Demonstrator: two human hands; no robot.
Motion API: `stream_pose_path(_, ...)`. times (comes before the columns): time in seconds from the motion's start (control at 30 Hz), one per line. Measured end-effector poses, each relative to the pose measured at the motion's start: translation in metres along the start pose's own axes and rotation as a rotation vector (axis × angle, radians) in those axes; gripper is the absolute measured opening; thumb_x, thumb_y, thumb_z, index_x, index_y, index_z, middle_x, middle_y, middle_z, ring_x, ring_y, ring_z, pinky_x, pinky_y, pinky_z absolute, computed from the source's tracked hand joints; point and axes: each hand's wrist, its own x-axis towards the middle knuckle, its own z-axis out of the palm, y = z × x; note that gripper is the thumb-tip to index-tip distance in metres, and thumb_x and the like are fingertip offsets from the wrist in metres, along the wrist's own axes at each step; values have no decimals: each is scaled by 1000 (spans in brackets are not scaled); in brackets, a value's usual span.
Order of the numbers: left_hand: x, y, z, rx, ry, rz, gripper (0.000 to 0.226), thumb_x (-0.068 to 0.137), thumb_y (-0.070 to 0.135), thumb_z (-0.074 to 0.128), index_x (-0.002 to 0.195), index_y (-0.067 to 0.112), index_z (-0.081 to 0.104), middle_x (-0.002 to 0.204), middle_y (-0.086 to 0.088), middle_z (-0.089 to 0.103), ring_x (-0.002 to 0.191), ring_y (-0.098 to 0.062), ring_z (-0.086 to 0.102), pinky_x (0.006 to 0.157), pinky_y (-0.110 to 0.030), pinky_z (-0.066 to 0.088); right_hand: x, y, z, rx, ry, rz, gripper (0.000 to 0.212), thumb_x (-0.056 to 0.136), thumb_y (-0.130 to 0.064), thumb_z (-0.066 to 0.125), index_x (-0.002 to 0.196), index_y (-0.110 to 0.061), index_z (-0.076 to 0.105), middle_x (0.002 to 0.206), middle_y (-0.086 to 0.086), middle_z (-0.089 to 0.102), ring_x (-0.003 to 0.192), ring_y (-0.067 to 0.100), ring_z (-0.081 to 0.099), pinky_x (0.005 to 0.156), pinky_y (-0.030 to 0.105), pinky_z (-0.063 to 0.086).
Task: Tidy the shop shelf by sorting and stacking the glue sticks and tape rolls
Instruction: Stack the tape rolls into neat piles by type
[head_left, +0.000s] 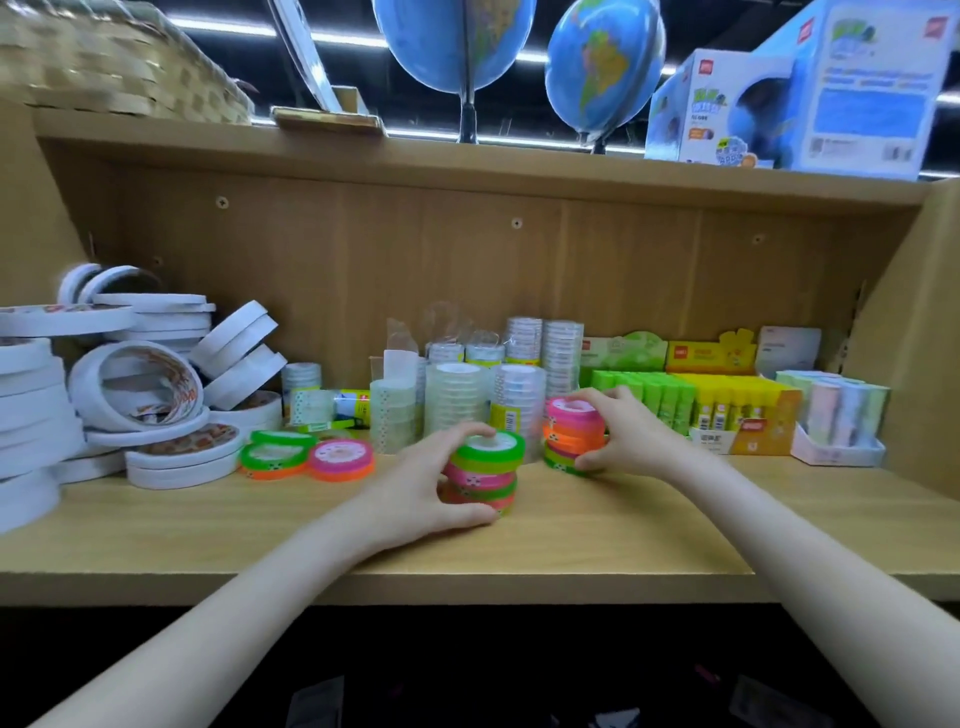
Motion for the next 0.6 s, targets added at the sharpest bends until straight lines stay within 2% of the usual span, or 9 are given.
stream_pose_path(0.1,0,0,0,27,49,-8,67,72,33,78,127,36,40,116,13,51,94,-1,50,72,-2,37,10,-4,6,-20,7,3,82,73,-24,77,141,-27,31,128,11,40,115,25,45,86,23,35)
stream_pose_path(0.27,2,-3,0,53,66,-25,71,71,36,78,130,35,39,123,11,51,98,-4,49,74,-4,37,21,-8,11,56,3,-42,76,71,-20,78,135,-28,38,122,9,46,113,24,46,81,21,32)
stream_pose_path(0.43,4,-9,1,88,109,-71,78,70,37,78,134,31,35,135,6,46,115,-10,49,96,-26,44,35,-18,18,46,-5,-50,80,71,-18,78,138,-23,36,133,11,41,122,24,41,93,26,34)
stream_pose_path(0.6,9,-11,0,98,107,-170,86,69,38,79,139,28,29,132,0,53,113,-15,54,97,-29,45,35,-17,24,93,0,-61,91,70,-14,79,144,-23,26,138,12,39,126,26,40,100,28,34)
